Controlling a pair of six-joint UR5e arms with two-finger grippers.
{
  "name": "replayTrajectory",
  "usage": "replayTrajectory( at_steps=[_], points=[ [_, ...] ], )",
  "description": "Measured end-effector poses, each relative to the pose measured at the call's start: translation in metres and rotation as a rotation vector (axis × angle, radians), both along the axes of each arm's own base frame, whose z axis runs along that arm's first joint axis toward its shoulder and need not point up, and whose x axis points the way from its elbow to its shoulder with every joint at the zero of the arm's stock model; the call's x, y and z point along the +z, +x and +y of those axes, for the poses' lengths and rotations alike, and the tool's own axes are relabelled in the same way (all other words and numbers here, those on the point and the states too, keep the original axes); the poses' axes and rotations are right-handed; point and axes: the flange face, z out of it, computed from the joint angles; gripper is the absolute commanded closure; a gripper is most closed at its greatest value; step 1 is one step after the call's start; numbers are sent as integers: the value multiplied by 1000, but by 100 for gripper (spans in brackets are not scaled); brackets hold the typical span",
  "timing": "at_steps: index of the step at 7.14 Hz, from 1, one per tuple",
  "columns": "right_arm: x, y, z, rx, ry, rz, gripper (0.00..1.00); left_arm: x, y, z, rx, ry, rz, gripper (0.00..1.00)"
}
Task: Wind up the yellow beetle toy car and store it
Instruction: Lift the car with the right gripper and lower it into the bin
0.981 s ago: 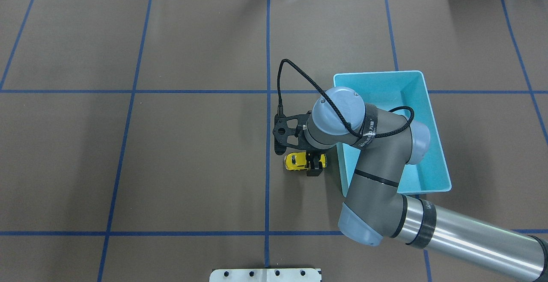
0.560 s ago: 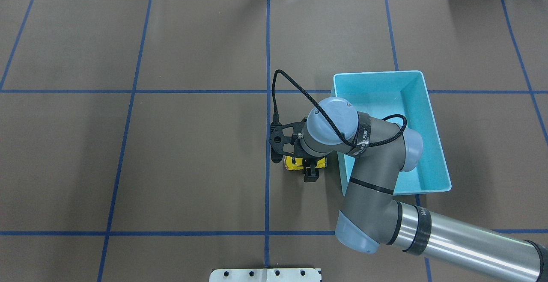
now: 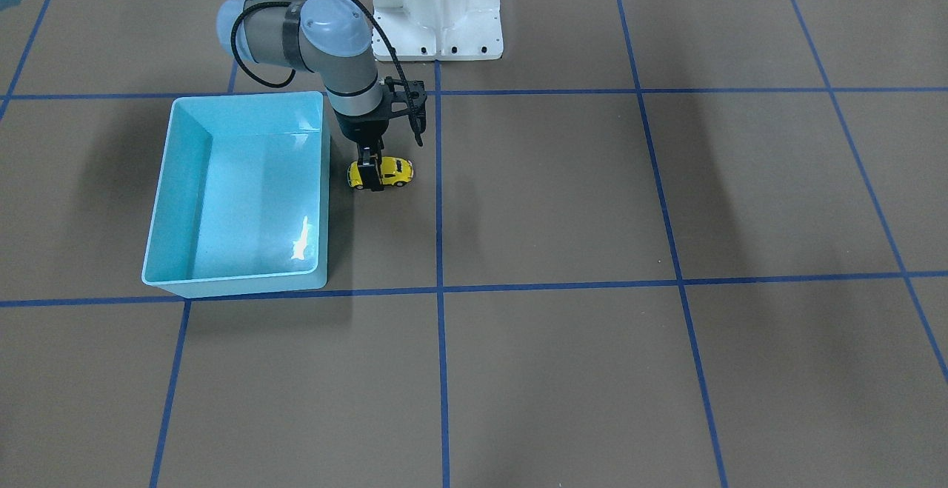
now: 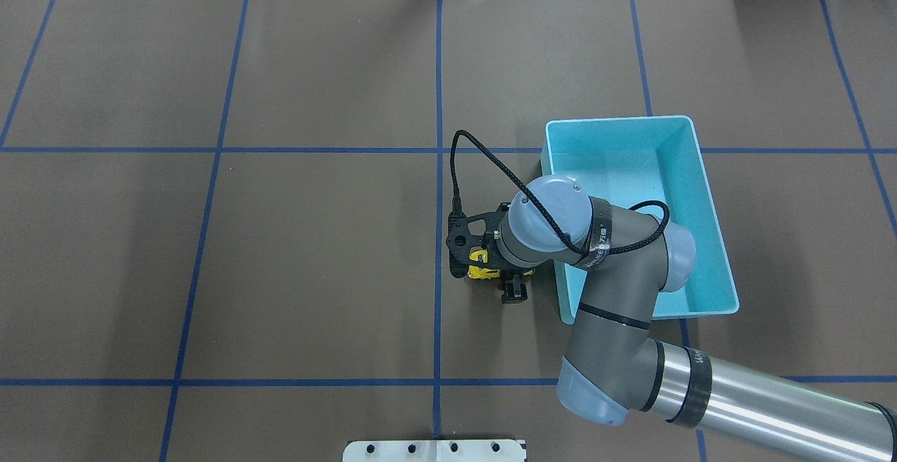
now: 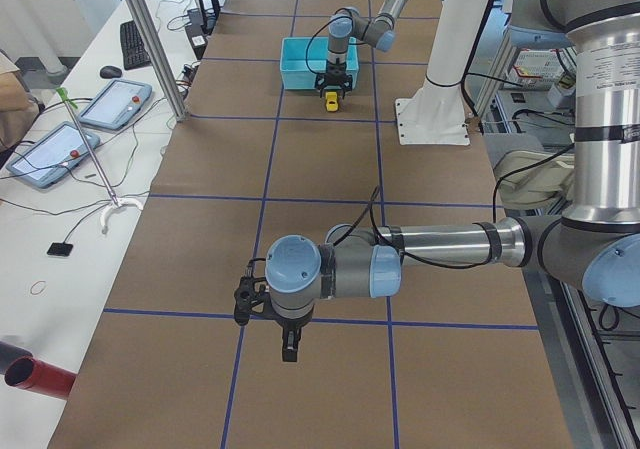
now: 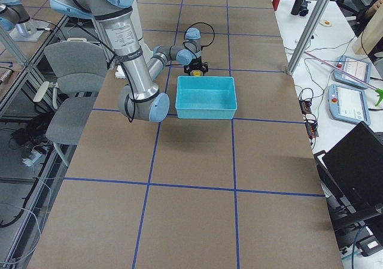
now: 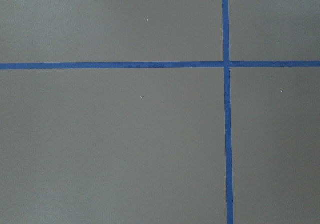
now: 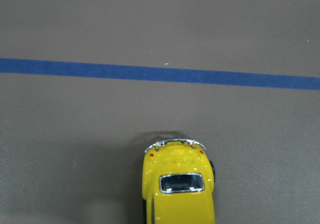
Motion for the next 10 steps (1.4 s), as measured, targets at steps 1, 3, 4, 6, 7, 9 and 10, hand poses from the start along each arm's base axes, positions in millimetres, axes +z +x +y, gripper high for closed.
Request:
replayTrajectory(
  at_steps=[1, 3, 4, 6, 7, 9, 10],
  points=[
    [0, -1, 0, 3, 5, -4, 100, 2, 0, 3, 0, 1, 0, 0],
    [-8, 1, -1, 6, 12, -21, 100, 1, -2, 4, -2, 9, 2, 0],
    [-23, 6, -4, 8, 14, -43, 100, -2, -2, 3, -1, 17, 2, 0],
    [-57, 33, -19, 21, 6, -88, 100, -6, -2, 2, 1, 26, 1, 0],
    [-66, 57, -38, 32, -13, -110, 100, -7, -2, 1, 1, 28, 1, 0],
    [-69, 138, -98, 45, -42, -144, 100, -8, -2, 1, 0, 27, 2, 0],
    [-61, 180, -120, 35, -41, -154, 100, -8, -2, 1, -1, 26, 2, 0]
  ],
)
